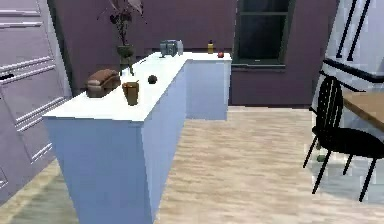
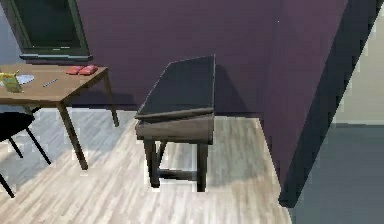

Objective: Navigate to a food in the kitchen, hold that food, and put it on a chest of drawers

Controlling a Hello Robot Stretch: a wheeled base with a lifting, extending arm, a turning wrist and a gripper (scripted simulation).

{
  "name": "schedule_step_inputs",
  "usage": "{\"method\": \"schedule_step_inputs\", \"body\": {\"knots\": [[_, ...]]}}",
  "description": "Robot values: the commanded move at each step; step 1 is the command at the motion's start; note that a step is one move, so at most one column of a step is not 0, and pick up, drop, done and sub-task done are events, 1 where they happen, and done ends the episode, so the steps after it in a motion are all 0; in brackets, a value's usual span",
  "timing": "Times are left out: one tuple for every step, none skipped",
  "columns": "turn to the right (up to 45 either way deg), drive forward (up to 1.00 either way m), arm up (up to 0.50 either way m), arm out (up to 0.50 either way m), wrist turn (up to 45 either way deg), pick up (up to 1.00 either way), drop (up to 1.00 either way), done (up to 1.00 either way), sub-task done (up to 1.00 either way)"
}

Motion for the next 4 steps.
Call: {"method": "schedule_step_inputs", "body": {"knots": [[0.0, 0.55, 0.00, 0.00, 0.0, 0.00, 0.00, 0.00, 0.00], [-45.0, 0.00, 0.00, 0.00, 0.0, 0.00, 0.00, 0.00, 0.00], [-45.0, 0.00, 0.00, 0.00, 0.0, 0.00, 0.00, 0.00, 0.00], [-30.0, 0.00, 0.00, 0.00, 0.0, 0.00, 0.00, 0.00, 0.00]]}}
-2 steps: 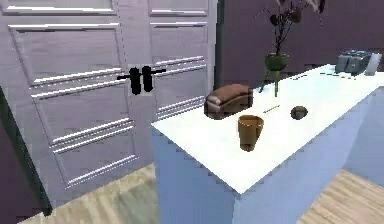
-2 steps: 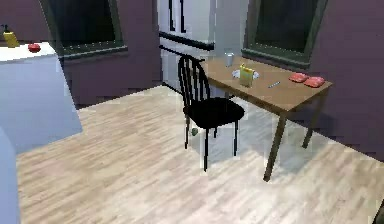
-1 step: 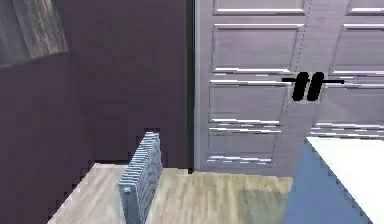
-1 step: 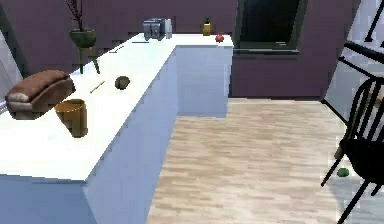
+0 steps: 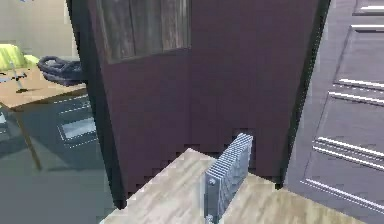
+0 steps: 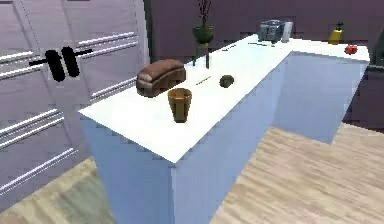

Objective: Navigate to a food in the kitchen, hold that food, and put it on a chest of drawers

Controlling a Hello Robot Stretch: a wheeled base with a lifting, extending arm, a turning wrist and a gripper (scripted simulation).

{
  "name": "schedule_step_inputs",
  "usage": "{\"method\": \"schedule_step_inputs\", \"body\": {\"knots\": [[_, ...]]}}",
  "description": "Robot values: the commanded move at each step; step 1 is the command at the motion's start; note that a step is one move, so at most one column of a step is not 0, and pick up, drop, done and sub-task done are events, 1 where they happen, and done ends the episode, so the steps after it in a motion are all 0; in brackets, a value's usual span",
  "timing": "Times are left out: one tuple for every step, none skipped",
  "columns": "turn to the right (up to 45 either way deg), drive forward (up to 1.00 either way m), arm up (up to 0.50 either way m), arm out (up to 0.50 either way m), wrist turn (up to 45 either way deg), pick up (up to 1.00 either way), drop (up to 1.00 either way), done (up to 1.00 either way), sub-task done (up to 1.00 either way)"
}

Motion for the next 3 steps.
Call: {"method": "schedule_step_inputs", "body": {"knots": [[45.0, 0.00, 0.00, 0.00, 0.0, 0.00, 0.00, 0.00, 0.00], [6.0, 0.00, 0.00, 0.00, 0.0, 0.00, 0.00, 0.00, 0.00], [0.0, 0.55, 0.00, 0.00, 0.0, 0.00, 0.00, 0.00, 0.00]]}}
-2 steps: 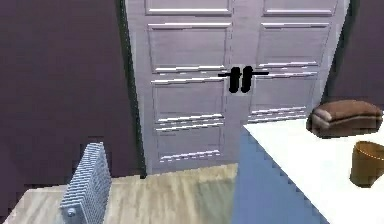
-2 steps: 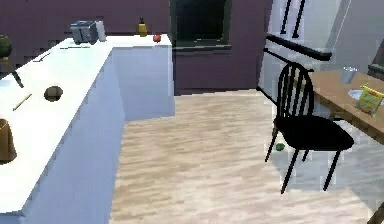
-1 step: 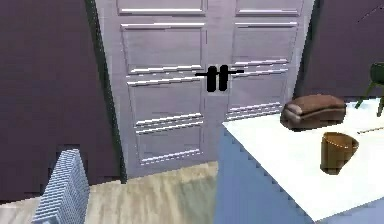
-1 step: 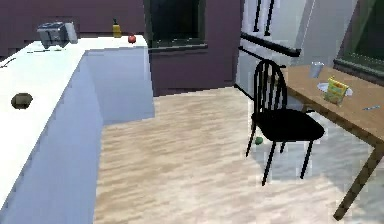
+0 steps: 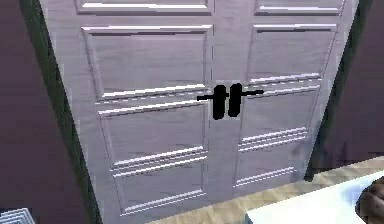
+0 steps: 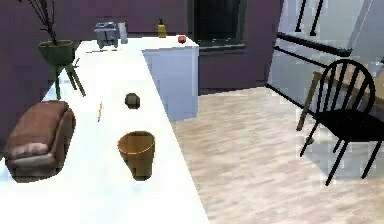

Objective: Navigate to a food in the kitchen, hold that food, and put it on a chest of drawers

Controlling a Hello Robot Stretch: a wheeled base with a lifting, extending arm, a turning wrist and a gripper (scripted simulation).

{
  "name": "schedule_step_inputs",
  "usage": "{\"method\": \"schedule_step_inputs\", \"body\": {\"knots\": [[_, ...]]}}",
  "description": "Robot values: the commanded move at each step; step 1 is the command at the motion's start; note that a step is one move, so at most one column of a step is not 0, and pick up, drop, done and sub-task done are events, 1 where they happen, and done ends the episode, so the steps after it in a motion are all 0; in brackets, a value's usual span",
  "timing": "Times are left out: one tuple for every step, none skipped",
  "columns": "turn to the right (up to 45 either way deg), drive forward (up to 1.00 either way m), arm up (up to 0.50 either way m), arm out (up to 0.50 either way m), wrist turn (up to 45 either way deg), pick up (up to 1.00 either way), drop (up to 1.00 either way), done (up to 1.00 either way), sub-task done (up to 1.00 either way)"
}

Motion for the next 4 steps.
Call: {"method": "schedule_step_inputs", "body": {"knots": [[-30.0, 0.00, 0.00, 0.00, 0.0, 0.00, 0.00, 0.00, 0.00], [0.0, 0.00, 0.50, 0.00, 0.0, 0.00, 0.00, 0.00, 0.00], [0.0, 0.00, 0.38, 0.00, 0.0, 0.00, 0.00, 0.00, 0.00], [0.0, 0.00, 0.00, 0.30, 0.0, 0.00, 0.00, 0.00, 0.00]]}}
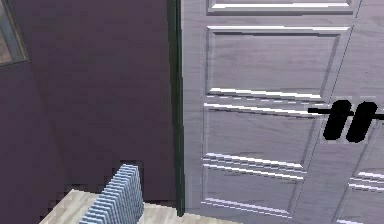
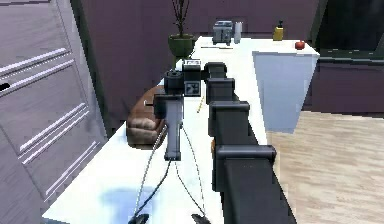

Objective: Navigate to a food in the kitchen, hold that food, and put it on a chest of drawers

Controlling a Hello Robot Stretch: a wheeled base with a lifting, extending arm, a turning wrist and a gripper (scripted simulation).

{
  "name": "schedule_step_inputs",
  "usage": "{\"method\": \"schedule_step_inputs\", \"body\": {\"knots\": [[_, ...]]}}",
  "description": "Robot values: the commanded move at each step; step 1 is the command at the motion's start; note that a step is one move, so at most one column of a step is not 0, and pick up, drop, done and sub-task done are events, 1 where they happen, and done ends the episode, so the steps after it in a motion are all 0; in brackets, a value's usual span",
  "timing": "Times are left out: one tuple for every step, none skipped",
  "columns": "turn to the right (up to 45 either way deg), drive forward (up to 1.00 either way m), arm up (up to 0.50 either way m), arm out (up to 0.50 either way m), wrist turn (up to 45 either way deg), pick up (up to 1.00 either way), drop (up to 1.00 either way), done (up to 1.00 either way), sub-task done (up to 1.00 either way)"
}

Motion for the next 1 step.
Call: {"method": "schedule_step_inputs", "body": {"knots": [[0.0, 0.00, 0.00, 0.00, 45.0, 0.00, 0.00, 0.00, 0.00]]}}
